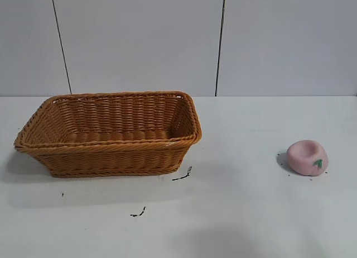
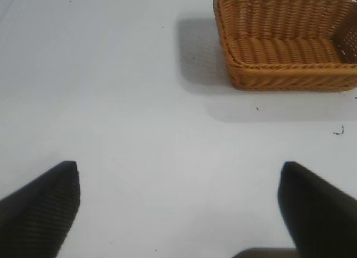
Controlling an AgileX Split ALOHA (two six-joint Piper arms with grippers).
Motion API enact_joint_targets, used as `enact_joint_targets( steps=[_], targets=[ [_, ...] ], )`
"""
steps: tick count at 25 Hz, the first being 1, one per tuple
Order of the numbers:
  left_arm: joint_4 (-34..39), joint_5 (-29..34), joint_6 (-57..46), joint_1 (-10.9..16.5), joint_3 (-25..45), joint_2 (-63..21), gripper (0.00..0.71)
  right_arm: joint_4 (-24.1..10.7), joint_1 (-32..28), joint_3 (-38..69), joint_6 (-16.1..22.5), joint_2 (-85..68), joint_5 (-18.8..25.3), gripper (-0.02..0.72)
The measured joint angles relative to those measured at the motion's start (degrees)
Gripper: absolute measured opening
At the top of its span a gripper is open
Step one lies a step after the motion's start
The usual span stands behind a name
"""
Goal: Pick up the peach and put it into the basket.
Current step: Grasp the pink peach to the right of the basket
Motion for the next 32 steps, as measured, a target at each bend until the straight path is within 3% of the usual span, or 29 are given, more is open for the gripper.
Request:
enact_joint_targets(
  steps=[10, 19, 24, 32],
  targets=[
    [0.0, 0.0, 0.0, 0.0, 0.0, 0.0, 0.693, 0.52, 0.0, -17.15, -0.46, 29.27, 1.86, 0.632],
    [0.0, 0.0, 0.0, 0.0, 0.0, 0.0, 0.693, 0.29, 1.68, -18.98, -1.14, 40.49, 1.55, 0.632],
    [0.0, 0.0, 0.0, 0.0, 0.0, 0.0, 0.693, -0.76, 3.33, -19.47, -1.05, 41.39, -5.02, 0.634],
    [0.0, 0.0, 0.0, 0.0, 0.0, 0.0, 0.693, -1.31, 3.33, -19.81, -0.85, 45.77, -8.4, 0.634]
  ],
)
